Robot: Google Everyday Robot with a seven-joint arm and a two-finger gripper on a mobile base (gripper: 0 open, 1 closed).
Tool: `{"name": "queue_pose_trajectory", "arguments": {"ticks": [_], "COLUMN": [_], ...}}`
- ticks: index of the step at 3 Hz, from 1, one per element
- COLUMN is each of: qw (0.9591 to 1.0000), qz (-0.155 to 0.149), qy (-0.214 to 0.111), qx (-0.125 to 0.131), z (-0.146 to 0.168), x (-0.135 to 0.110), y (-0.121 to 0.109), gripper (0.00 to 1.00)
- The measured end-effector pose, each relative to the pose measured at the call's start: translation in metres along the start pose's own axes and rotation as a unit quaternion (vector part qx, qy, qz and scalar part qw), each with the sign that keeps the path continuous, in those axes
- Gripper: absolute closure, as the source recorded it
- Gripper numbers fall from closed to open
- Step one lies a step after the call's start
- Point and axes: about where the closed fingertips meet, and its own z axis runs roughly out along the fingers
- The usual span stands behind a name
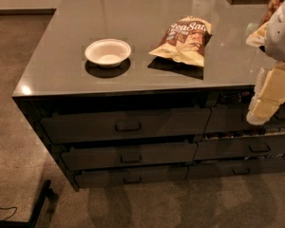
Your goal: Open middle drawer
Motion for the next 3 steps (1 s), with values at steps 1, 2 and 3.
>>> {"name": "queue_pose_trajectory", "arguments": {"ticks": [1, 2, 3], "qw": [1.0, 0.9999, 0.9992], "qz": [0.0, -0.002, -0.007], "qy": [0.0, -0.011, -0.036], "qx": [0.0, -0.003, -0.015], "z": [0.0, 0.01, 0.038], "x": [0.0, -0.002, -0.01], "y": [0.0, 0.004, 0.017], "gripper": [0.0, 0.0, 0.0]}}
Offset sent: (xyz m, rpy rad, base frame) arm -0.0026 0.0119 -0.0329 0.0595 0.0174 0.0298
